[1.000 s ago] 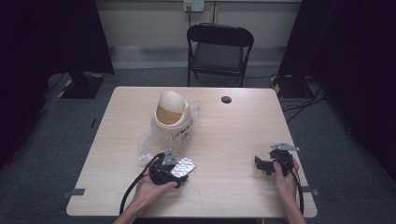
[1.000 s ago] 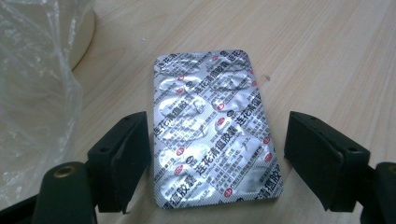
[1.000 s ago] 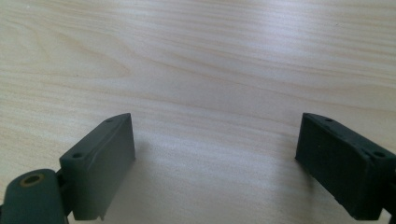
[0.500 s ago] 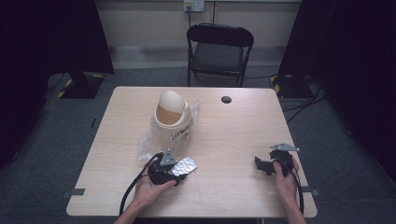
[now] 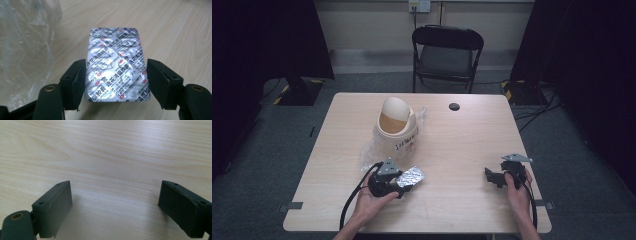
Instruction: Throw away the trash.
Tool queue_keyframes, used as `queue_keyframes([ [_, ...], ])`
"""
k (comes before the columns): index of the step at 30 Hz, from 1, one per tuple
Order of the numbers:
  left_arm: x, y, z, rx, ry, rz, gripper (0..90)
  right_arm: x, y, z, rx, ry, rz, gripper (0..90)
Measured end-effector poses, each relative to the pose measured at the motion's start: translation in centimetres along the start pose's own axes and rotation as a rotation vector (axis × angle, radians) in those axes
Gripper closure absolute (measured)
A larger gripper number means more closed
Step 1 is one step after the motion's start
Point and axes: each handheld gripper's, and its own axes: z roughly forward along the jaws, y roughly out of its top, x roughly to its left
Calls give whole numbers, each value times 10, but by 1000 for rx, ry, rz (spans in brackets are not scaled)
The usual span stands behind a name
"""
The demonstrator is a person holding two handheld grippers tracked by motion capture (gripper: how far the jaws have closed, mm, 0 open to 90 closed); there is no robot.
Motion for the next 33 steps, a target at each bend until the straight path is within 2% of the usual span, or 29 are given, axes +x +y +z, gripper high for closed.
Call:
queue_keyframes([
  [6, 4, 4, -11, -28, -4, -3, 342, 0, 0, 0, 0, 1, 0, 108],
  [7, 4, 5, -13, -37, -4, -13, 342, 0, 0, 0, 0, 1, 0, 108],
  [10, 5, 8, -18, -59, -2, -9, 342, 0, 0, 0, 1, 0, 0, 108],
  [11, 7, 10, -21, -55, 9, 5, 342, 0, 0, 0, 1, 1, -1, 108],
  [12, 7, 10, -22, -66, 5, -7, 342, 0, 0, 0, 0, 1, -1, 108],
  [18, 11, 10, -30, -85, 2, -22, 342, 0, 0, 0, 0, 0, 0, 108],
  [19, 11, 10, -30, -85, 2, -22, 342, 0, 0, 0, 0, 0, 0, 108],
  [20, 11, 13, -34, -89, 12, -2, 342, 0, 0, 0, 0, 0, 0, 108],
  [26, 13, 17, -44, -123, 17, -4, 342, 0, 0, 0, 1, 1, 0, 108],
  [33, 16, 20, -51, -127, 22, -6, 342, 0, 0, 0, 0, 0, 0, 108],
])
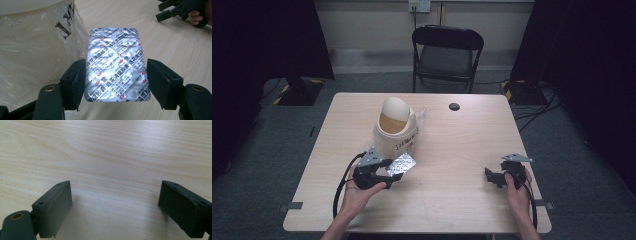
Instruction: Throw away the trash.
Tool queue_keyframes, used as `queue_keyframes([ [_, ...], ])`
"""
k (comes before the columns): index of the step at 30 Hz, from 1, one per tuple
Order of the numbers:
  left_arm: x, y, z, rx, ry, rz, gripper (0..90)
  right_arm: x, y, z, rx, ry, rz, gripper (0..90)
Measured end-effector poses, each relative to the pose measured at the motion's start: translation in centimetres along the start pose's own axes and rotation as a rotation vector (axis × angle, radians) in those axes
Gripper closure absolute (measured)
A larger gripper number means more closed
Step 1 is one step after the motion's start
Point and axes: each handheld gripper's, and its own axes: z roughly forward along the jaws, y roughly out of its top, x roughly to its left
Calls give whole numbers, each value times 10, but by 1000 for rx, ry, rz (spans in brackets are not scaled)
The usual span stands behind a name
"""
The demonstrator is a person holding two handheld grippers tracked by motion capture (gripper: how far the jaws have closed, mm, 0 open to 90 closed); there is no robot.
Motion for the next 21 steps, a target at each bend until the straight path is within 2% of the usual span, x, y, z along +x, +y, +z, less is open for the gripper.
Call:
queue_keyframes([
  [6, 5, 7, -11, -40, 4, 5, 342, 0, 0, 0, 1, 0, 0, 108],
  [15, 12, 11, -28, -52, 19, 17, 342, 0, 0, 0, 1, 2, 0, 106],
  [21, 21, 19, -42, -78, 21, 23, 342, 0, 0, 0, 1, 3, 0, 106],
])
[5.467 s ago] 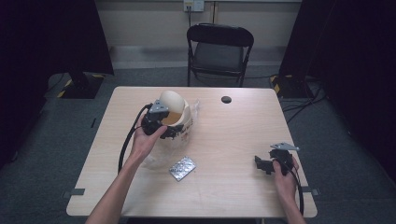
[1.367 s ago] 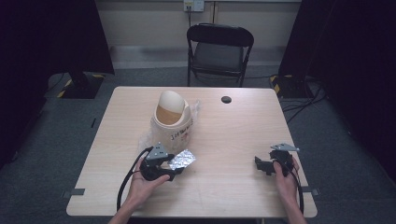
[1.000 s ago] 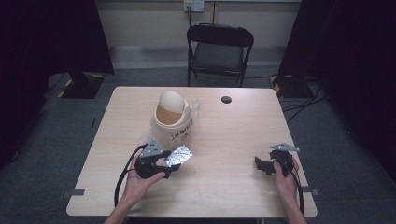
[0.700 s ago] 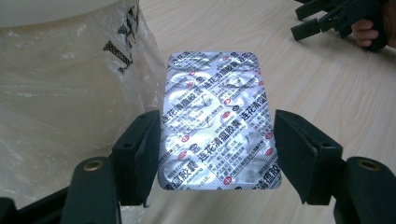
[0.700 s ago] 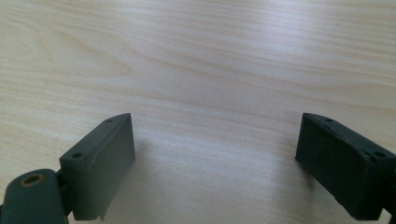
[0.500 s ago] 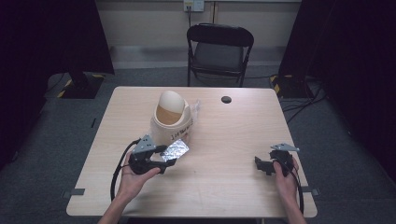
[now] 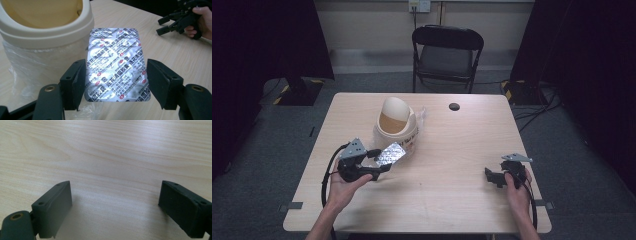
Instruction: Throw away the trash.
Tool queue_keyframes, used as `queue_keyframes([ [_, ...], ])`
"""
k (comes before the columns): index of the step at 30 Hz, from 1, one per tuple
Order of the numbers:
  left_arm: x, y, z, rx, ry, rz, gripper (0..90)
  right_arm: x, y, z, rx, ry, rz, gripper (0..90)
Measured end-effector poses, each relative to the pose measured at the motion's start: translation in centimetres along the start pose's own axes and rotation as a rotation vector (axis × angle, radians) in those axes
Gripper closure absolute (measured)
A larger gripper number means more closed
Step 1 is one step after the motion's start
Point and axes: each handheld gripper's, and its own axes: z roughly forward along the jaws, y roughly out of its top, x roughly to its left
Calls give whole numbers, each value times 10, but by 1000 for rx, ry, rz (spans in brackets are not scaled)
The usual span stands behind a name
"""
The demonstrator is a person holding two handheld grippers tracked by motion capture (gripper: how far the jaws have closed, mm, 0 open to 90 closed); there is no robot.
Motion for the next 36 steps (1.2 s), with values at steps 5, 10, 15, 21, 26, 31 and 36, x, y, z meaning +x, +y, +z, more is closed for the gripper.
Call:
queue_keyframes([
  [5, 10, 10, -7, 4, 29, 7, 342, 0, 0, 0, 0, 0, 1, 106],
  [10, 23, 18, -9, 9, 54, -2, 342, 0, 0, 0, 0, 0, 1, 106],
  [15, 33, 23, -6, 28, 66, -2, 342, 0, 0, 0, 0, 0, 0, 106],
  [21, 41, 31, -2, 45, 83, -9, 342, 0, 0, 0, 0, 0, 0, 106],
  [26, 43, 37, 2, 61, 95, -4, 342, 0, 0, 0, 0, -1, 1, 106],
  [31, 48, 42, 7, 63, 97, -16, 342, 0, 0, 0, 0, 0, 0, 106],
  [36, 50, 49, 8, 54, 90, -16, 342, 0, 0, 0, 0, 0, 0, 106],
])
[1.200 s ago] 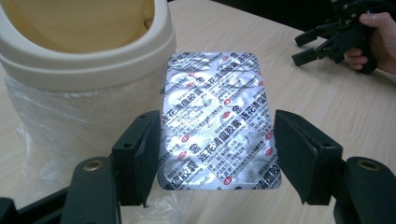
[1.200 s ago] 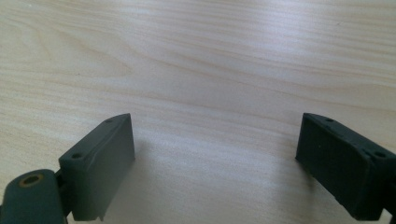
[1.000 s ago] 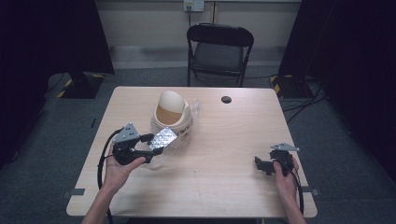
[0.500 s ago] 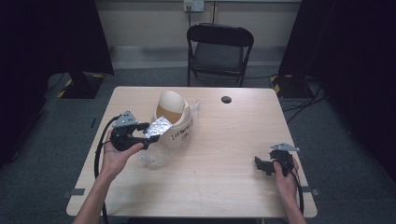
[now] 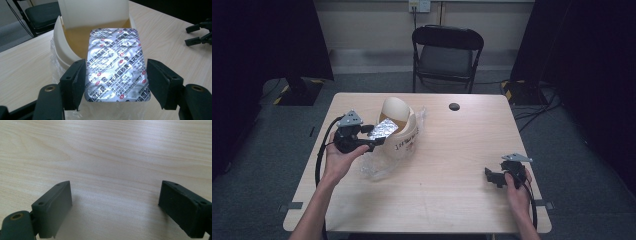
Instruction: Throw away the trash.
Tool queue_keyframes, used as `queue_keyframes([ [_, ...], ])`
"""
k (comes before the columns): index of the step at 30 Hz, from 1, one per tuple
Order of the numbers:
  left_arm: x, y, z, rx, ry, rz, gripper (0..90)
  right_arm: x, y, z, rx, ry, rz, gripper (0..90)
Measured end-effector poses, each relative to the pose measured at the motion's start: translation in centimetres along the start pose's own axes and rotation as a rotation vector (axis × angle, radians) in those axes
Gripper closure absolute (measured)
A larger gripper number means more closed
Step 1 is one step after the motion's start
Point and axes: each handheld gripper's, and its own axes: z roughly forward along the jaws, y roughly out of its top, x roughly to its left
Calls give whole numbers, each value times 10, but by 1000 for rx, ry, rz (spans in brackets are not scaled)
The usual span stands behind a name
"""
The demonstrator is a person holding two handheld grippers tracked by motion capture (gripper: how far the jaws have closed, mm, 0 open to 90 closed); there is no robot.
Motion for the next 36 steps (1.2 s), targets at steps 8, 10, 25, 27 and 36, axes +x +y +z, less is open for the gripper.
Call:
queue_keyframes([
  [8, 5, 8, 3, -1, -1, -14, 342, 0, 0, 0, 0, 0, 0, 106],
  [10, 6, 10, 4, -9, -2, -18, 342, 0, 0, 0, 0, 0, 0, 106],
  [25, 12, 23, 19, -15, -15, -33, 347, 0, 0, 0, 0, 0, 0, 106],
  [27, 12, 24, 22, -2, -12, -31, 350, 0, 0, 0, 0, -1, 1, 106],
  [36, 13, 22, 35, 10, -21, -52, 351, 0, 0, 0, 0, 0, 0, 106],
])
